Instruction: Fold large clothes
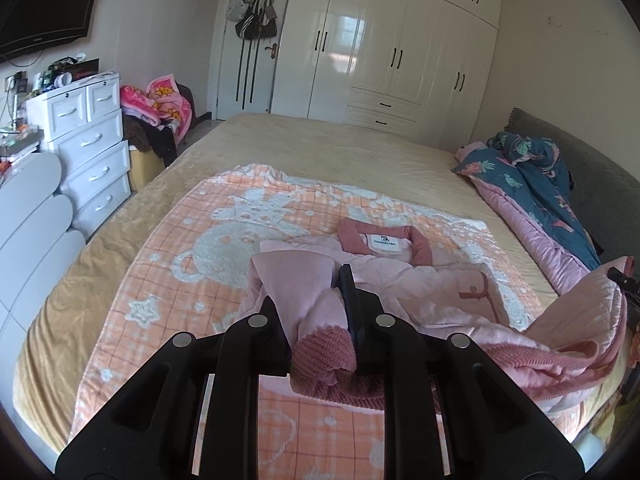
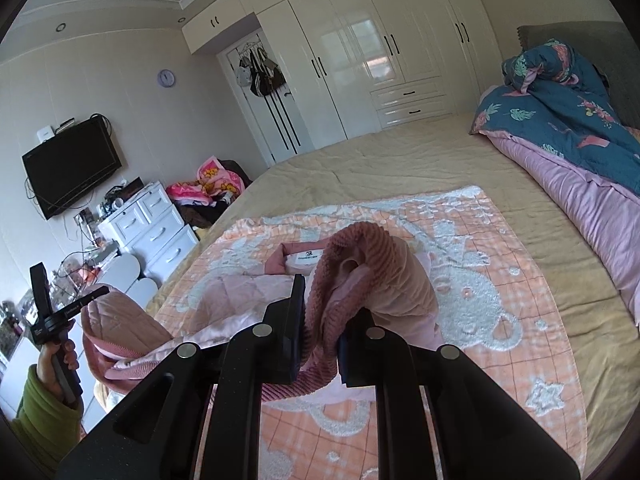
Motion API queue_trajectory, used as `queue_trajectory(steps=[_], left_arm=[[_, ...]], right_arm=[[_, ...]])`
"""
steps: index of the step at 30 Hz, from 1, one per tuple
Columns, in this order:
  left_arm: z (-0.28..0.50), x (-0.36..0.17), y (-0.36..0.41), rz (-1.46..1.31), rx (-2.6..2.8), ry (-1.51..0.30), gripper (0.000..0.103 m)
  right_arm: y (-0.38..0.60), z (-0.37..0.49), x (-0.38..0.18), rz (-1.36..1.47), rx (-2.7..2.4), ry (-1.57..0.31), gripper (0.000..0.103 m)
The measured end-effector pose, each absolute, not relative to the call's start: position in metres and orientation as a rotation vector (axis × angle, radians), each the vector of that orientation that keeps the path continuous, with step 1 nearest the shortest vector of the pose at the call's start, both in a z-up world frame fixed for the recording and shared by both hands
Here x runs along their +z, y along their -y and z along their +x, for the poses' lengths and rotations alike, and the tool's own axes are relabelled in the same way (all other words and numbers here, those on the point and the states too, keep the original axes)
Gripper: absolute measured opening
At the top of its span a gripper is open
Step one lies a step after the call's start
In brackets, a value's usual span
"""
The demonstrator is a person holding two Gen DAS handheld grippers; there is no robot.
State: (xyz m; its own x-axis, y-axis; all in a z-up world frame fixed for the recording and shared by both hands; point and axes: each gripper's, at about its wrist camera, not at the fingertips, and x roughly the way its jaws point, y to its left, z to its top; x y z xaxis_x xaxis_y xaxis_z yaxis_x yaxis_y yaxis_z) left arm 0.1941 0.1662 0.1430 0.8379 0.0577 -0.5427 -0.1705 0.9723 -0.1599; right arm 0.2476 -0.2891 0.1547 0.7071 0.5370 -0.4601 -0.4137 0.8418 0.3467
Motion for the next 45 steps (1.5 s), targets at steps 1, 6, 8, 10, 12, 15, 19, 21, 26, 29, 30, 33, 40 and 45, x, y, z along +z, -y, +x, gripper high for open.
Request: queue_trajectory(steps=[1,6,8,10,12,15,19,21,26,29,30,33,40,45], left_arm=[[0.197,0.143,-0.166,-0.202,0.125,-0.567,0.011],[0.211,0.14,-0.166,-0.185,0.139,-0.571,0.011],[0.215,0.139,-0.164,-0.176,0.142,-0.574,0.011],[0.219,0.138,-0.164,-0.169,0.149,-0.575,0.011],[0.223,0.137,-0.163,-0.166,0.153,-0.575,0.011],[0.231,0.136,-0.163,-0.163,0.158,-0.578,0.011],[0.237,0.134,-0.164,-0.156,0.164,-0.582,0.011],[0.243,0.133,-0.165,-0.15,0.169,-0.587,0.012],[0.256,0.127,-0.165,-0.137,0.183,-0.596,0.012],[0.263,0.123,-0.166,-0.132,0.192,-0.601,0.012],[0.265,0.123,-0.166,-0.131,0.194,-0.602,0.012],[0.273,0.119,-0.166,-0.123,0.204,-0.607,0.012],[0.287,0.111,-0.167,-0.115,0.218,-0.62,0.013],[0.298,0.105,-0.168,-0.104,0.227,-0.631,0.013]], right_arm=[[0.289,0.251,0.155,0.224,0.53,-0.582,0.012],[0.288,0.272,0.15,0.24,0.514,-0.613,0.012],[0.287,0.278,0.148,0.241,0.51,-0.62,0.012],[0.286,0.285,0.146,0.243,0.505,-0.627,0.012],[0.284,0.289,0.146,0.24,0.504,-0.631,0.012],[0.28,0.297,0.145,0.235,0.498,-0.638,0.012],[0.277,0.311,0.142,0.224,0.484,-0.654,0.012],[0.277,0.319,0.139,0.226,0.477,-0.664,0.012],[0.275,0.337,0.132,0.238,0.465,-0.691,0.013],[0.274,0.347,0.129,0.237,0.462,-0.706,0.013],[0.273,0.351,0.127,0.238,0.462,-0.713,0.013],[0.271,0.361,0.125,0.24,0.459,-0.73,0.013],[0.266,0.384,0.115,0.251,0.447,-0.771,0.013],[0.27,0.4,0.102,0.303,0.448,-0.807,0.014]])
